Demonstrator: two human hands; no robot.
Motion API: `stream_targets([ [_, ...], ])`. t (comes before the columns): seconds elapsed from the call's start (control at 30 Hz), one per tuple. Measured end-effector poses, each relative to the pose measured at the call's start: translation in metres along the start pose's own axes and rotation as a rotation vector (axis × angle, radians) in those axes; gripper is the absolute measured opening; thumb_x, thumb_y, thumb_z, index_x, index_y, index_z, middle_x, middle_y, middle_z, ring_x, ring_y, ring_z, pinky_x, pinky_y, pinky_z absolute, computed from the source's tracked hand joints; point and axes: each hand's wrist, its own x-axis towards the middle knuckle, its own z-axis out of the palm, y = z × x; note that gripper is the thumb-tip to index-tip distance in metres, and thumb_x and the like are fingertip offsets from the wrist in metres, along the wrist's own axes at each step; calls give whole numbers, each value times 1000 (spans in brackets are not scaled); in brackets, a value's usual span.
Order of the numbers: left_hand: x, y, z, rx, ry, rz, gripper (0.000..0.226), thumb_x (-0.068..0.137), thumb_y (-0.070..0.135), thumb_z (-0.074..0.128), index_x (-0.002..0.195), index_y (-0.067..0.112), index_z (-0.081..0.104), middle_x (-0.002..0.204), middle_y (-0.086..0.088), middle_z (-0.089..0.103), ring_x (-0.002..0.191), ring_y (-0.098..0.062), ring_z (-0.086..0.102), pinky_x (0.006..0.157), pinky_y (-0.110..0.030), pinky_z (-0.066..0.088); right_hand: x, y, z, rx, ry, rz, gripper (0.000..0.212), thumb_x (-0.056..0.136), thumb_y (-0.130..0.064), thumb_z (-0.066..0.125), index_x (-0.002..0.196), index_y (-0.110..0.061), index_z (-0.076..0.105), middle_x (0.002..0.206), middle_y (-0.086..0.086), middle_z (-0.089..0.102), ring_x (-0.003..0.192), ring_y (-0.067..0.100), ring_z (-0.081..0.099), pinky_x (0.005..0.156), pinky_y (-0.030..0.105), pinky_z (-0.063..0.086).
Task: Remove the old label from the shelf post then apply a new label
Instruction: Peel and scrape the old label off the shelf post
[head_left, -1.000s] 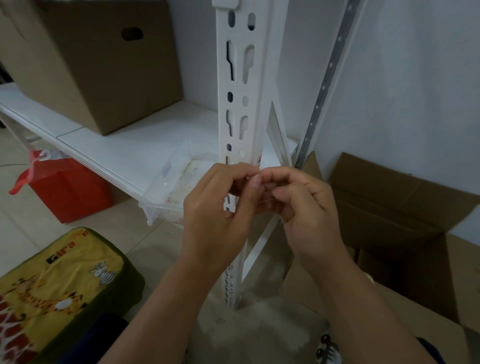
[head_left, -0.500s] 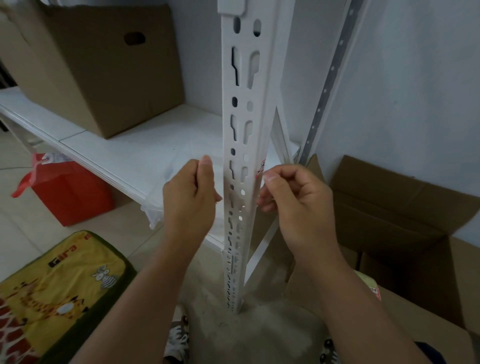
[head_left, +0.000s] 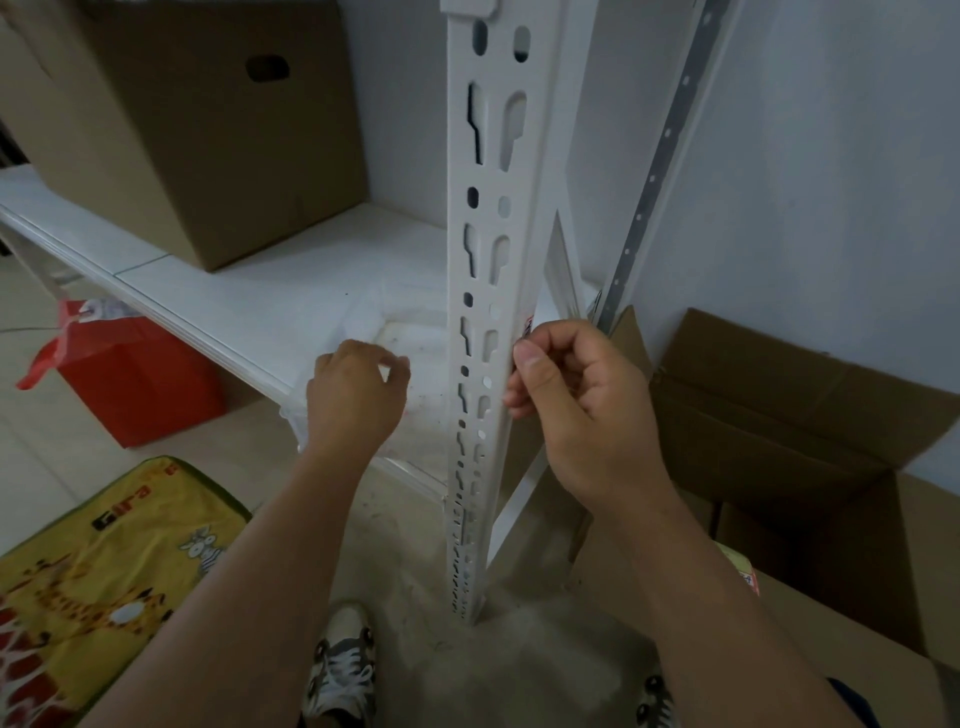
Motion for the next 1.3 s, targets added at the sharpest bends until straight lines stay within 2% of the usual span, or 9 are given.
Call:
stream_targets([
  [0.07,-1,2,1,-6,-33,39,34,99,34,48,94,8,69,102,-10,62,93,-29,61,85,-40,51,1,1,0,-84,1,-49,8,95,-24,52,91,-22,58,78,-7,64,73,16,64,66,41,58],
  [0.13,-5,12,1,-112,-37,86,18,99,23,51,110,15,63,117,-7,53,99,-20,57,85,-31,47,1,2,2,-138,6,-87,8,96,-24,50,92,-25,57,79,-10,63,72,16,64,63,43,56],
  [0.2,-11,29,-4,-249,-23,108,21,100,18,50,119,22,57,122,-2,53,99,-12,56,85,-26,47,1,2,4,-156,27,-111,8,97,-22,50,91,-25,55,79,-12,63,71,14,64,62,41,57],
  [0.27,-23,48,-13,-440,10,112,19,103,23,41,107,23,60,105,4,63,88,-4,60,78,-20,49,1,3,7,-165,58,-118,8,96,-22,49,92,-23,55,78,-11,61,71,13,64,62,39,58],
  [0.37,-46,70,-25,-746,-52,28,46,106,36,25,86,18,63,79,4,68,73,4,63,61,-7,47,2,4,11,-167,92,-107,11,95,-25,47,90,-21,55,75,-11,59,70,13,63,61,38,58],
  [0.5,-62,86,-25,-927,-154,-128,59,102,51,16,71,35,64,61,26,67,64,15,61,67,-10,42,1,4,9,-83,83,-57,15,96,-19,49,85,-25,56,69,-2,61,64,17,62,59,42,56],
  [0.77,-62,89,-27,-966,-231,-130,50,102,50,12,80,41,57,55,34,61,59,24,56,69,-9,37,2,9,4,-235,20,-163,8,96,-28,48,93,-23,53,78,-15,57,74,12,63,65,35,58],
  [1.03,-62,87,-24,-972,-210,-158,56,101,54,12,78,41,61,60,30,65,68,14,60,67,-12,41,3,10,7,-330,76,-275,16,96,-28,43,87,-19,53,72,-8,56,65,12,60,58,26,52],
  [1.3,-61,87,-21,-956,-197,-163,58,100,55,12,74,40,62,59,27,65,72,11,58,66,-12,40,2,10,9,-254,91,-175,17,95,-32,43,89,-21,55,73,-17,56,69,9,62,62,26,57],
])
